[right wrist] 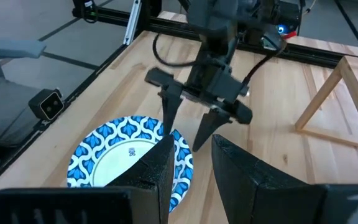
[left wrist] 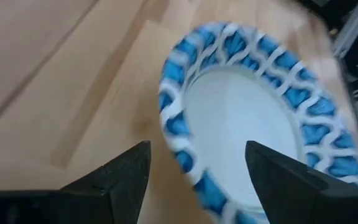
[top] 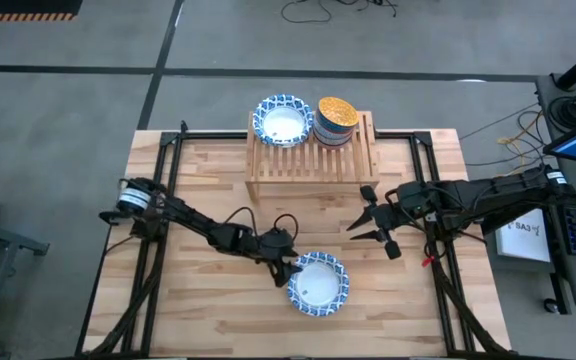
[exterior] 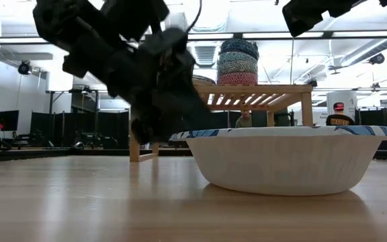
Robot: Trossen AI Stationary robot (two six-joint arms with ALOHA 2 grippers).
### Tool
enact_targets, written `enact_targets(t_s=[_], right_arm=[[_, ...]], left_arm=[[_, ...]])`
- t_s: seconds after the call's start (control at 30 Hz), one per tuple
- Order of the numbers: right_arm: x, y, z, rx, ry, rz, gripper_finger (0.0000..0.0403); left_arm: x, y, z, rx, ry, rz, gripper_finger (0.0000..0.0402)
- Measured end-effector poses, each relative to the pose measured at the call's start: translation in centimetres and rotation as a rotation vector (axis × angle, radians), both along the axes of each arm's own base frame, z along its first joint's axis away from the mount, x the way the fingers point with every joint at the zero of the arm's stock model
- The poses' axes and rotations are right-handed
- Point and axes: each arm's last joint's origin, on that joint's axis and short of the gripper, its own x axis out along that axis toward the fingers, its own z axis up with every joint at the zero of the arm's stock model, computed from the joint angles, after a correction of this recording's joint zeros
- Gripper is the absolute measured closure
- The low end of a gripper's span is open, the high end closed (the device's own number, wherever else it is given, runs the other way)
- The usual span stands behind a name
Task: Place and stack bowls onto a shelf
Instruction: Stack the white bowl on top of the white bowl on the shelf
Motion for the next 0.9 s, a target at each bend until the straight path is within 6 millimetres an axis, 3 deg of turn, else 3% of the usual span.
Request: enact_targets(t_s=[0.13,0.3,0.4,0.5,0.57,0.73,0.9], right_arm=[[0.0,0.0,0.0,0.0,0.002,0.0,0.0305],[0.0,0.0,-0.1,0.0,0.005,0.0,0.0305],[0.0,0.0,-0.1,-0.001,0.005,0.0,0.0305],[0.0,0.0,-0.1,-0.001,0.005,0.0,0.0305],[0.0,0.0,-0.1,-0.001,0.005,0.0,0.0305],[0.0,0.0,-0.1,-0.003,0.005,0.001,0.0305],[0.0,0.0,-0.1,-0.004,0.008,0.001,0.0305]], left_arm=[[0.1,-0.1,-1.3,-0.035,0.04,0.004,0.0166],[0.2,-0.2,-1.3,-0.044,0.029,0.0,0.0203],[0.2,-0.2,-1.3,-0.048,0.027,-0.005,0.0265],[0.2,-0.3,-1.3,-0.084,0.035,-0.029,0.0354],[0.2,-0.4,-1.1,-0.118,0.035,-0.025,0.0386],[0.0,-0.5,0.3,-0.149,0.008,-0.053,0.0398],[-0.5,0.0,3.8,-0.188,-0.077,-0.098,0.04]])
